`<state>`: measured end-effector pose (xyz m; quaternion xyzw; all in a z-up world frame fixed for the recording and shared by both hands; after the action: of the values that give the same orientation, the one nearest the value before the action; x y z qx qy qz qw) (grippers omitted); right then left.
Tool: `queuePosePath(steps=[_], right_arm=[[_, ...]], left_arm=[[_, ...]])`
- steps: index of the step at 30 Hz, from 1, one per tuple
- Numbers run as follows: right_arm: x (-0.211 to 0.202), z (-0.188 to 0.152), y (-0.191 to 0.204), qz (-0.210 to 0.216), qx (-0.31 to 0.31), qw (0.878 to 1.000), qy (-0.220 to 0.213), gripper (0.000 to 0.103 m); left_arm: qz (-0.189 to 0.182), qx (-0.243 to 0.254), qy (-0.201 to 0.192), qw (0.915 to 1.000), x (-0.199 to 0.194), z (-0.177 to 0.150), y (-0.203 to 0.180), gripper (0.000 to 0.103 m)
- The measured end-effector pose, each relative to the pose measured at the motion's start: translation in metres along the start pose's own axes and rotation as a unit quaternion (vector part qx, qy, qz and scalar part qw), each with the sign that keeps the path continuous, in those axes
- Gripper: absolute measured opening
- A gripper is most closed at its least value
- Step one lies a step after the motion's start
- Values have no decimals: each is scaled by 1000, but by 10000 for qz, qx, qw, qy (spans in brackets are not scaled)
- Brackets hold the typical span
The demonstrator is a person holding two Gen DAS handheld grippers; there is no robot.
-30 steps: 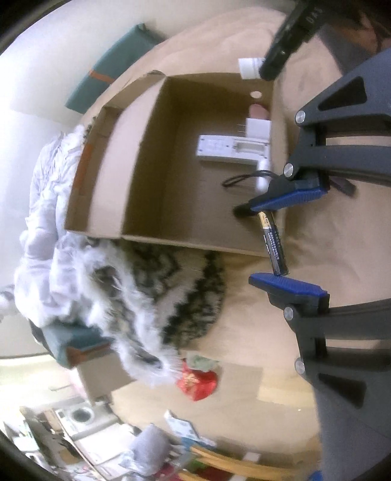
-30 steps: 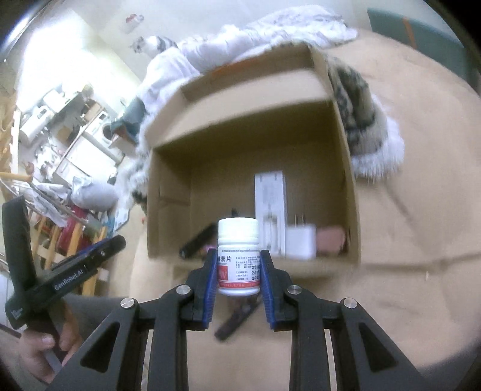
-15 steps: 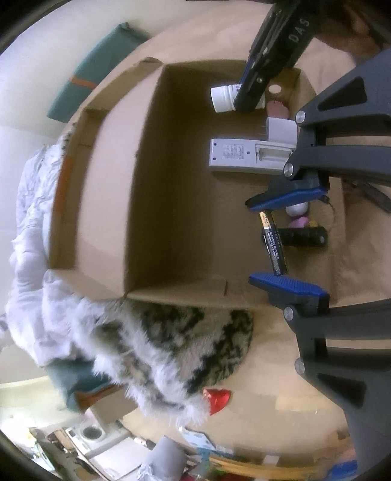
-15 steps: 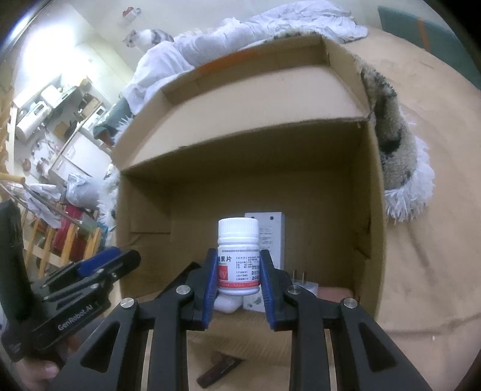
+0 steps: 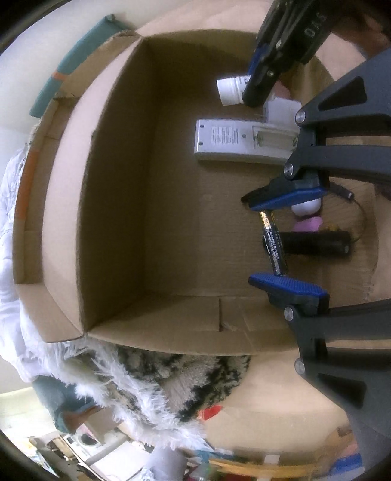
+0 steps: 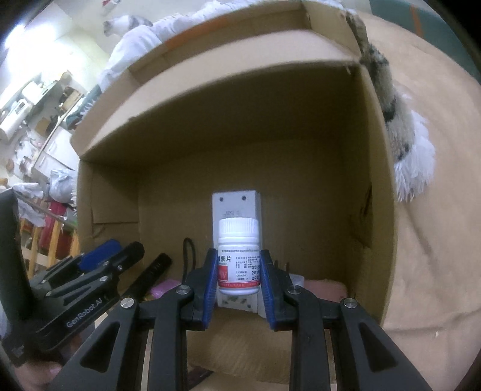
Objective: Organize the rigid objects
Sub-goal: 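Carry the battery and pill bottle over the box and lower them, then open both grippers to drop the battery and pill bottle in the box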
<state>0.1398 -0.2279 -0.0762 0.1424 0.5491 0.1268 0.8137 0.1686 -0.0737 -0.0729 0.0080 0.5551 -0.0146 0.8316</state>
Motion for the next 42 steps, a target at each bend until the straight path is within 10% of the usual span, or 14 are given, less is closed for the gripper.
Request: queuePosePath(steps=[10,15,20,42], right_arm=[[-1,1,-5,92,231,9997,64,29],[-9,-2,10,82,35,10000,-42,52],[-27,-3,15,5,-217,9993,-310,73],[-37,3,13,535,-115,9983,-183,75]], left_arm=[[109,109,32,9999,9,-6,-23,40],[342,226,5,9992,4,-12,-41,66],[421,131,-15,9990,-4,-17,-51,66],[752,-271,-86,9968,-19,-23,-23,66]])
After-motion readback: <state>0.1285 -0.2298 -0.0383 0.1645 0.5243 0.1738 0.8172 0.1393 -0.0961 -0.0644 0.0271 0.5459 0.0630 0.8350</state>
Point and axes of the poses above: each gripper's, at about its wrist camera, not at the fingertips, and x roughly the way its jaws point, y to its left, z to its top, the point moved 1 cm from there along x, roughly the way its jaws point, and after that the axes turned 2 degrees about y, right-handed, at the moved point
